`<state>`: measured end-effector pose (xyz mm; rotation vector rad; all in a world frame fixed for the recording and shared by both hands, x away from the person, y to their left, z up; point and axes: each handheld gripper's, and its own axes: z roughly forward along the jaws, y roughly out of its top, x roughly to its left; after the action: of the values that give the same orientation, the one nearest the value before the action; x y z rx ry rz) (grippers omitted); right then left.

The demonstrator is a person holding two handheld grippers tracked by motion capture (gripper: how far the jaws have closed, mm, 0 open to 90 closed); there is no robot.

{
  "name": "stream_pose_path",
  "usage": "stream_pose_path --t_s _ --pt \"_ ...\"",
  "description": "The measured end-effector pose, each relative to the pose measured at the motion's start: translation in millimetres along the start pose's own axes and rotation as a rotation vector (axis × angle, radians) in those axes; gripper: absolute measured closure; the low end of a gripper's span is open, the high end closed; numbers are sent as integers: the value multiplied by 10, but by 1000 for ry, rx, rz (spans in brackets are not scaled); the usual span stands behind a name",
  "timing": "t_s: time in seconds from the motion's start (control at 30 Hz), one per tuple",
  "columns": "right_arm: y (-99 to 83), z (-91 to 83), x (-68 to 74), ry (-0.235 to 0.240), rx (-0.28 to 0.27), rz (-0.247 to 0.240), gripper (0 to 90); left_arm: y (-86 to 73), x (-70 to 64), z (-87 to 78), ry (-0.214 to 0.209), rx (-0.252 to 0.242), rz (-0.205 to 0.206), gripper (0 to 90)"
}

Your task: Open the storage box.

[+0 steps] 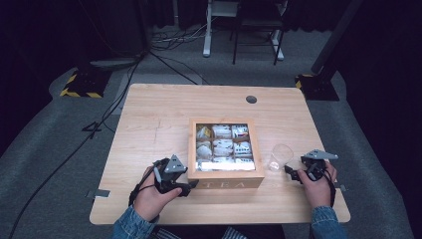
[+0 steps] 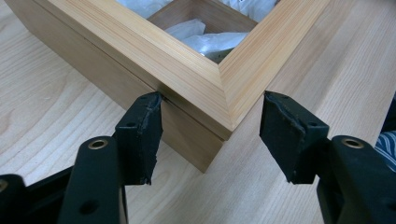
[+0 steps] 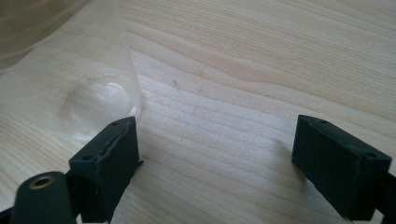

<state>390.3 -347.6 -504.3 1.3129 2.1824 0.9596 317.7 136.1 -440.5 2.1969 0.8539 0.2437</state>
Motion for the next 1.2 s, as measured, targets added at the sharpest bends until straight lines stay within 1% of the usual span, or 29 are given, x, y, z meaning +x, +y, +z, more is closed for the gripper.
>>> stream_pose_path --t_s 0.1,0.27,0.3,0.37,0.4,0.43,0.47,0.53,0.57,0.6,0.63,0.73,0.77,0.8,0.83,0.87,0.93,0.97,1.0,1.03,1.07,1.1,1.2 --pt "0 0 0 0 0 0 147 8 -10 -19 1 -8 0 433" --pt "0 0 0 0 0 0 147 5 -17 -20 5 -8 -2 437" --pt "0 0 0 0 0 -1 147 7 -22 -30 6 -14 -9 440" --pt "0 1 1 -1 -1 0 147 8 -19 -38 4 -17 -2 444" --pt "0 0 0 0 0 0 147 7 -24 -49 19 -27 23 498" --pt "0 0 0 0 0 0 147 7 -24 -49 19 -27 23 549" --pt "0 0 0 0 0 0 147 9 -27 -60 29 -50 31 549" --pt "0 0 1 0 0 0 147 21 -16 -92 28 -84 35 608" --pt "0 0 1 0 0 -1 147 24 -10 -107 24 -97 31 609" --pt "0 0 1 0 0 -1 147 31 4 -126 18 -109 32 609" --pt "0 0 1 0 0 -1 147 34 2 -129 18 -109 29 607" --pt "0 0 1 0 0 -1 147 43 -1 -136 23 -111 27 596" --pt "0 0 1 0 0 -1 147 59 2 -152 29 -119 28 588" --pt "0 0 1 0 0 -1 147 59 2 -152 29 -119 28 569" --pt "0 0 1 0 0 -1 147 69 4 -164 28 -122 22 569" --pt "0 0 1 0 0 -1 147 89 9 -184 35 -133 19 553" --pt "0 0 1 0 0 -1 147 100 10 -193 39 -137 18 531" --pt "0 0 1 0 0 -1 147 110 10 -203 45 -139 16 531" --pt "0 0 1 0 0 0 147 136 10 -218 58 -147 11 502" --pt "0 1 0 0 0 -1 147 149 9 -225 63 -156 20 481" --pt "0 1 0 0 0 -1 147 149 9 -225 63 -156 20 463" --pt "0 0 1 0 0 -1 147 177 5 -244 74 -166 27 460" --pt "0 1 1 0 0 -1 147 218 8 -258 83 -178 36 439"
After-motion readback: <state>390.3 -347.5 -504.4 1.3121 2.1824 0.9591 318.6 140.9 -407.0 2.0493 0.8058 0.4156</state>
